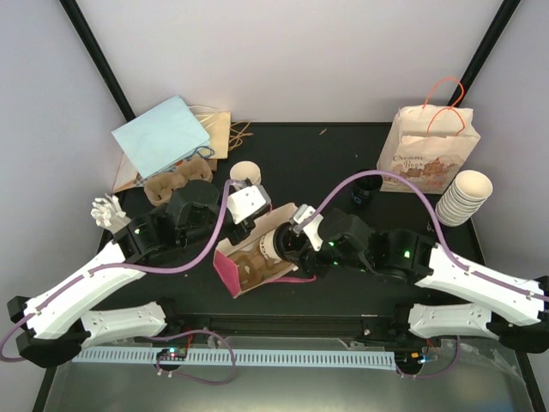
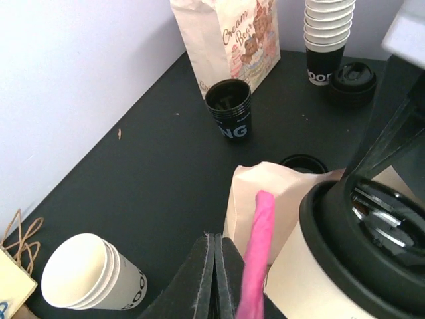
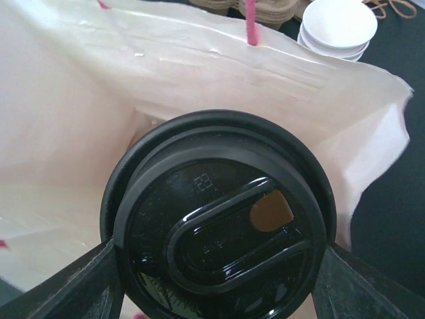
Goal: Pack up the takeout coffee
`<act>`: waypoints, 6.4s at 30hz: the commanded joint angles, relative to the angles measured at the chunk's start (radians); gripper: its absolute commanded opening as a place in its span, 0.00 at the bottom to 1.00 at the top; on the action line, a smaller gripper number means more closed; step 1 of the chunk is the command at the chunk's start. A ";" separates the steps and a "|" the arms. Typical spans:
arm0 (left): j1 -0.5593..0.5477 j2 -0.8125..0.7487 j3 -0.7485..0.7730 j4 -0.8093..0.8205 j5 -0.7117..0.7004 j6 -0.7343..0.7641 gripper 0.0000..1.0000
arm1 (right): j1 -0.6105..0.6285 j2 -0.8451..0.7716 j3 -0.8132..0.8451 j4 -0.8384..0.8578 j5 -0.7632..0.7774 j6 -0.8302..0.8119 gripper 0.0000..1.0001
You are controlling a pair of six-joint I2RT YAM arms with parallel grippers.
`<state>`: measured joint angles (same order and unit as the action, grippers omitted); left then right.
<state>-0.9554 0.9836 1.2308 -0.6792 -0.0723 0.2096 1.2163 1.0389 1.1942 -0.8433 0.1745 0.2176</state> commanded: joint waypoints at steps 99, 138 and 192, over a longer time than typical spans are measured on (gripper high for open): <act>-0.043 -0.088 -0.230 0.286 0.211 -0.116 0.02 | 0.334 -0.037 -0.461 0.376 0.383 0.068 0.56; -0.043 -0.279 -0.280 0.074 0.263 0.010 0.02 | 0.468 0.352 -0.236 0.328 0.706 -0.589 0.57; -0.043 -0.255 -0.265 0.148 0.331 -0.020 0.04 | 0.366 0.456 -0.227 0.327 0.699 -0.654 0.57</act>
<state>-0.9947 0.7475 0.9455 -0.5316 0.2325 0.2043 1.5829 1.5082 0.9817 -0.5163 0.8360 -0.4549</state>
